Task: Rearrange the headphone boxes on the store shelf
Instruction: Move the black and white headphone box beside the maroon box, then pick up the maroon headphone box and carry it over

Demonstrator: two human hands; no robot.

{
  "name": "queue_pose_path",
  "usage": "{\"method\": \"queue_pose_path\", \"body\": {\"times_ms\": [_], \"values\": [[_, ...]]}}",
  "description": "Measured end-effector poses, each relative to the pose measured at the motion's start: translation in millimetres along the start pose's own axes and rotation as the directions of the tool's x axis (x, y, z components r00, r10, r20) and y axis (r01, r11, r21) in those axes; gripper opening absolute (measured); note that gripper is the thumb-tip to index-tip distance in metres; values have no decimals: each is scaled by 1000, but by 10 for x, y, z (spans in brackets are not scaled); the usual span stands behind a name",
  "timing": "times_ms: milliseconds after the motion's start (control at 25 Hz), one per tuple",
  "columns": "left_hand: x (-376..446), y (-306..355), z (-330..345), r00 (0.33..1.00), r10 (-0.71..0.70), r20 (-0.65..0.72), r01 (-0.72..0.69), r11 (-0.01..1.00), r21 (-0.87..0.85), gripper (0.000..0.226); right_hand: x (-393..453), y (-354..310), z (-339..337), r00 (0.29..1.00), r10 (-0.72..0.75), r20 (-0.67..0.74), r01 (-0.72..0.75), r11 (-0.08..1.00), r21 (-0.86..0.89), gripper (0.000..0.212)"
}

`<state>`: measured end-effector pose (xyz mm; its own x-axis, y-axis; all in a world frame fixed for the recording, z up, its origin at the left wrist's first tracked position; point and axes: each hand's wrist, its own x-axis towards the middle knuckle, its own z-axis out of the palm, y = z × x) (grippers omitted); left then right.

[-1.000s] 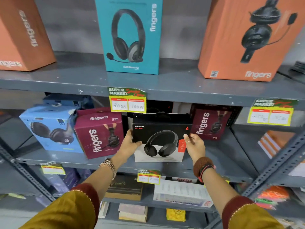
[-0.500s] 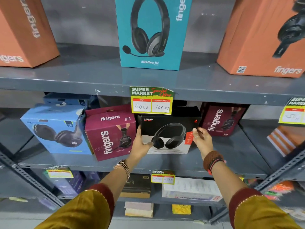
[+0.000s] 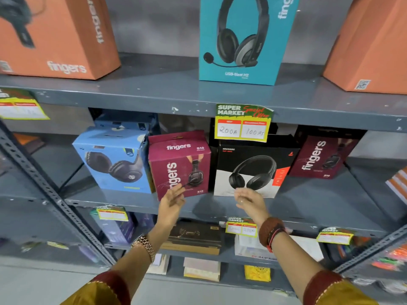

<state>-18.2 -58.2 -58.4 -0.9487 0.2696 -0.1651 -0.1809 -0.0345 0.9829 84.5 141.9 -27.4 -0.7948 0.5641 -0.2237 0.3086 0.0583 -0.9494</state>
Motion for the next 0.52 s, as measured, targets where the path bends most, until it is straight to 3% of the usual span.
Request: {"method": "queue_pose_path", "body": {"times_ms": [120,240,360,520], "values": [[-64,177,-346,976,149,-160,-145,989,38,30,-28,-293,411,982,-160,101,166,985,-51,25],[-50,365,-524,937,208,-282,-188,977,96,33,-48,-591,663,967,-226,119,231,973,-27,50],[4,532,-497,962,140,-236,-129,990,59,36,7,-765,793,974,-185,134,186,982,0,66],[-11,654,-387,986,81,-149,-82,997,-4,44,83,-847,849,970,-188,153,197,980,-41,66]]}}
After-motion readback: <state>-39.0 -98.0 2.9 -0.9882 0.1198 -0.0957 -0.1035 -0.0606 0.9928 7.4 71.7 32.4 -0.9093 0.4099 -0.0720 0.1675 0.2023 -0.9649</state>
